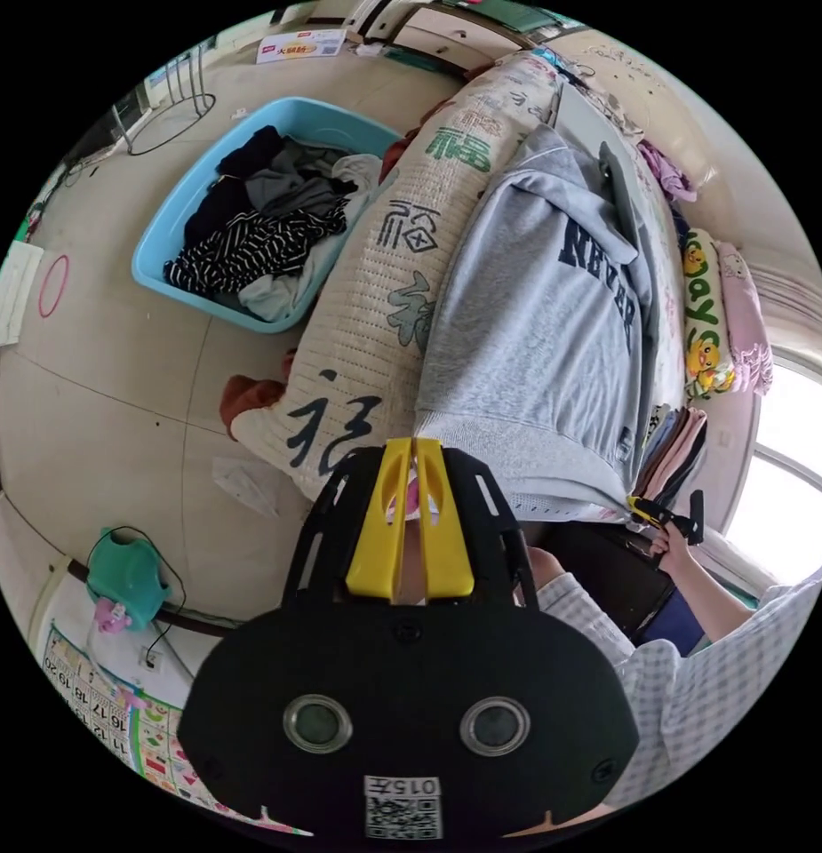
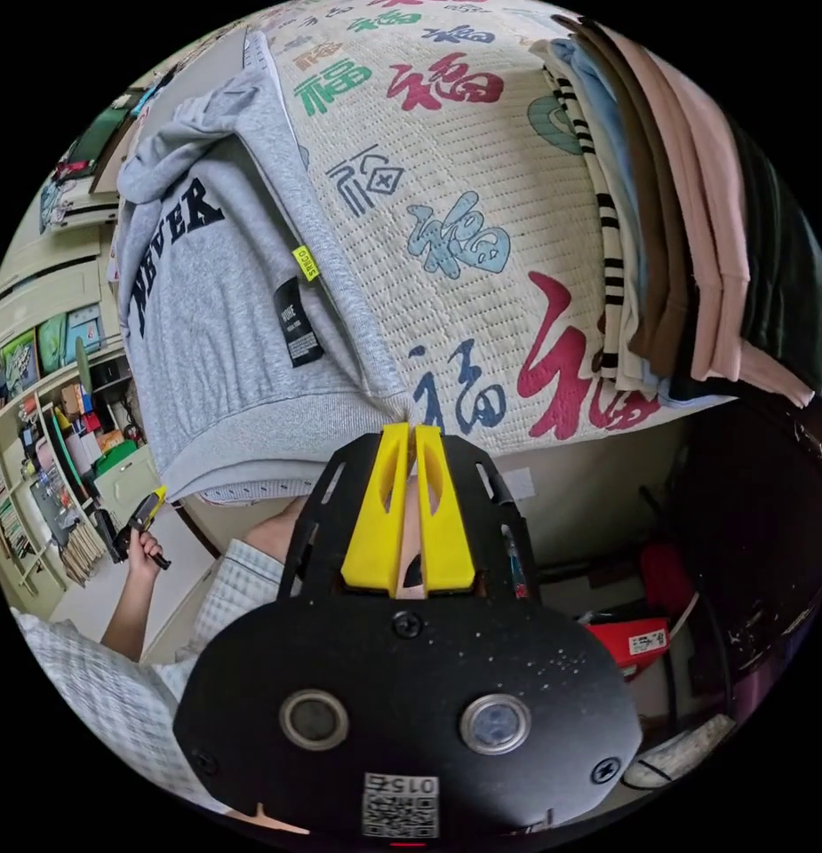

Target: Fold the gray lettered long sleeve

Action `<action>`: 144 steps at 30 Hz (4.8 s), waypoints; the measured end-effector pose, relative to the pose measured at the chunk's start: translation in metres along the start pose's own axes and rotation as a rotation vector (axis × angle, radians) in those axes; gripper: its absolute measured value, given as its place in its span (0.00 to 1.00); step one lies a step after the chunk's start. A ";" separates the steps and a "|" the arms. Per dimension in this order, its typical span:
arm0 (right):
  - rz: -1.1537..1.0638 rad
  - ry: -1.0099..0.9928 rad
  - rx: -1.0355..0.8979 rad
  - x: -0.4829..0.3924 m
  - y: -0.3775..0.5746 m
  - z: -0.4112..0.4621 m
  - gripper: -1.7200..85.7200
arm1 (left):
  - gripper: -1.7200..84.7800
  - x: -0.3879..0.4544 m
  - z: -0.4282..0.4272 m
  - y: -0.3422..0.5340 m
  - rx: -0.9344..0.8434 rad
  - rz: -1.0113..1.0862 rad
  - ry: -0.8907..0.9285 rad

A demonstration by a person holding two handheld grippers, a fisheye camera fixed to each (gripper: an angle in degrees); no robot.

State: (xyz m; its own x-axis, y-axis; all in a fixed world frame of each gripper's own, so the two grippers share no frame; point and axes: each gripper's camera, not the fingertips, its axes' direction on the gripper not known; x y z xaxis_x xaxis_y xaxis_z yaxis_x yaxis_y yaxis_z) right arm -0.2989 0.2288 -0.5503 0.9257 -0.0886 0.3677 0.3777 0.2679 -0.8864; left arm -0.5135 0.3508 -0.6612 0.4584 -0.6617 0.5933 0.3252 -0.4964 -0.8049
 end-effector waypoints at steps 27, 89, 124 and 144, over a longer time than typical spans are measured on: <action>-0.186 0.155 0.099 -0.397 0.003 -0.265 0.01 | 0.01 0.272 0.100 -0.020 -0.053 -0.094 -0.201; -0.519 0.559 0.028 -0.616 0.030 -0.444 0.01 | 0.01 0.329 0.155 0.007 0.019 -0.073 -0.239; -0.560 0.128 0.060 -0.434 -0.043 -0.274 0.01 | 0.02 0.271 0.146 -0.007 -0.012 0.133 -0.048; -0.350 0.078 0.086 -0.384 -0.156 -0.221 0.01 | 0.01 0.278 0.082 -0.040 0.062 0.301 -0.128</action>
State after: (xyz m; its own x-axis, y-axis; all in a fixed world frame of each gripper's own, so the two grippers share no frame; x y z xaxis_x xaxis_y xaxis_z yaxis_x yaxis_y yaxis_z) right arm -0.7085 0.0088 -0.6155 0.7406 -0.2617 0.6189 0.6719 0.2879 -0.6824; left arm -0.3317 0.2330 -0.4650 0.6401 -0.6959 0.3255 0.2074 -0.2514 -0.9454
